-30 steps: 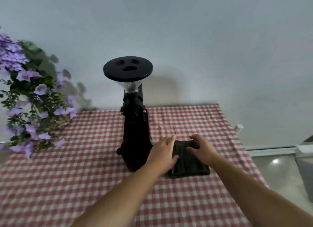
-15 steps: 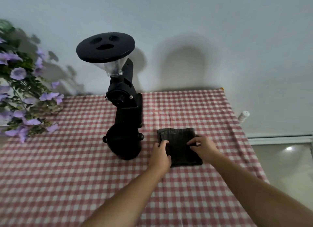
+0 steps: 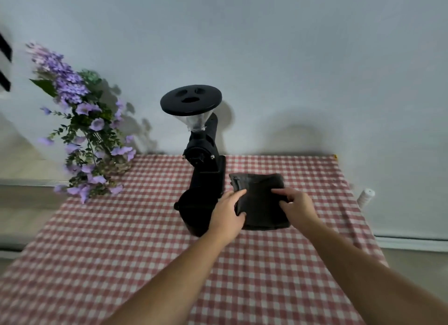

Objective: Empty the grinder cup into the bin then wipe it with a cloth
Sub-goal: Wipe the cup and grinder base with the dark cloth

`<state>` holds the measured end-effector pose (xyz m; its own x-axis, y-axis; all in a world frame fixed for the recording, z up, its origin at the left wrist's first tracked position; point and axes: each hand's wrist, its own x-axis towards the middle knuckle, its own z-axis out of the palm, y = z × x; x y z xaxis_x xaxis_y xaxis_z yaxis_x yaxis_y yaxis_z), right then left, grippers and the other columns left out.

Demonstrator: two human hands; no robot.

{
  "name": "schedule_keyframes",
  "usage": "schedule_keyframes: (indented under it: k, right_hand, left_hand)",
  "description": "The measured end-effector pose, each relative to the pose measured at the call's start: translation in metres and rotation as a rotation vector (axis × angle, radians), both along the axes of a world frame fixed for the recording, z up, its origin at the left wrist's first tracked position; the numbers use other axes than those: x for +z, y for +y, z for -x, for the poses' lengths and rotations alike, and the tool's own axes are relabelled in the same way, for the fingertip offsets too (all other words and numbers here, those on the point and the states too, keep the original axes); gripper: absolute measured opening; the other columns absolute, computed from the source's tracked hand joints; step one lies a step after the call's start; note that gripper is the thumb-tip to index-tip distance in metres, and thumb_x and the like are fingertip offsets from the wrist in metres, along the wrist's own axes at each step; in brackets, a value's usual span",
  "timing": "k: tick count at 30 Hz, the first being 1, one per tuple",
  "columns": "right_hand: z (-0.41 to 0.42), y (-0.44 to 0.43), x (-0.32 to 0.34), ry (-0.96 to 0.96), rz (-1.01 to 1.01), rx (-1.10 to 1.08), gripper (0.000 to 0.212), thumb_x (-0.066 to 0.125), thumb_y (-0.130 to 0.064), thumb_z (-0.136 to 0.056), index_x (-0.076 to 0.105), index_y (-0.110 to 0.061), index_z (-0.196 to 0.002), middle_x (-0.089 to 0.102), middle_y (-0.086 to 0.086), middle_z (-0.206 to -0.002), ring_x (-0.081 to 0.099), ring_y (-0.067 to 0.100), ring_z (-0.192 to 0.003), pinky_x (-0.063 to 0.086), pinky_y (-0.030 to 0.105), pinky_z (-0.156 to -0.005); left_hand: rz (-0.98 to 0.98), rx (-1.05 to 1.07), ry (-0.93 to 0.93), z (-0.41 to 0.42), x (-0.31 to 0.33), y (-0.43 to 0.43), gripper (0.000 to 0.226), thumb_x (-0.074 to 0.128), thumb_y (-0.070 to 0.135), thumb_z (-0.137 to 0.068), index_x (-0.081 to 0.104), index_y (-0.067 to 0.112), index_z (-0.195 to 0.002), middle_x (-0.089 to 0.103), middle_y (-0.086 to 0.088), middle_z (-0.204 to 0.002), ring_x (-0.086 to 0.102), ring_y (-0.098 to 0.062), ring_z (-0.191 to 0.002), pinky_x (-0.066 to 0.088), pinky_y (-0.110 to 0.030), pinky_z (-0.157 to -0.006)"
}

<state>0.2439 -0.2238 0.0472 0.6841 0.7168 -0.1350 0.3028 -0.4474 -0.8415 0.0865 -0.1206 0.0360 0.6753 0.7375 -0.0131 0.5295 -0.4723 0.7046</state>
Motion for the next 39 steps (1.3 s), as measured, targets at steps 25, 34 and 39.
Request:
schedule_keyframes:
  k: [25, 34, 39]
  right_hand:
    - [0.148, 0.095, -0.011, -0.228, 0.186, -0.003, 0.053, 0.055, -0.034, -0.090, 0.033, -0.030, -0.139, 0.021, 0.002, -0.153, 0.032, 0.026, -0.135, 0.042, 0.042, -0.106]
    - [0.160, 0.114, -0.031, -0.247, 0.377, 0.161, 0.068, 0.063, -0.043, -0.084, 0.025, -0.044, -0.140, -0.015, 0.006, -0.158, 0.004, 0.033, -0.145, 0.033, 0.048, -0.111]
    - [0.135, 0.113, -0.033, -0.379, 0.329, 0.327, 0.056, 0.065, -0.021, -0.083, 0.044, -0.042, -0.131, -0.002, 0.001, -0.159, 0.014, 0.031, -0.143, 0.034, 0.045, -0.112]
  left_hand:
    - [0.123, -0.027, 0.107, 0.150, -0.001, 0.129, 0.066, 0.066, 0.019, -0.092, 0.036, 0.030, -0.149, 0.050, 0.008, -0.143, 0.055, -0.012, -0.121, 0.050, -0.032, -0.099]
    - [0.197, -0.099, 0.138, 0.128, -0.013, 0.136, 0.036, 0.067, 0.014, -0.090, 0.057, 0.019, -0.124, 0.065, 0.001, -0.115, 0.064, -0.016, -0.105, 0.053, -0.030, -0.088]
    - [0.302, -0.071, 0.161, 0.131, -0.020, 0.119, 0.063, 0.082, 0.036, -0.076, 0.052, 0.024, -0.130, 0.064, 0.009, -0.121, 0.061, -0.013, -0.112, 0.051, -0.028, -0.091]
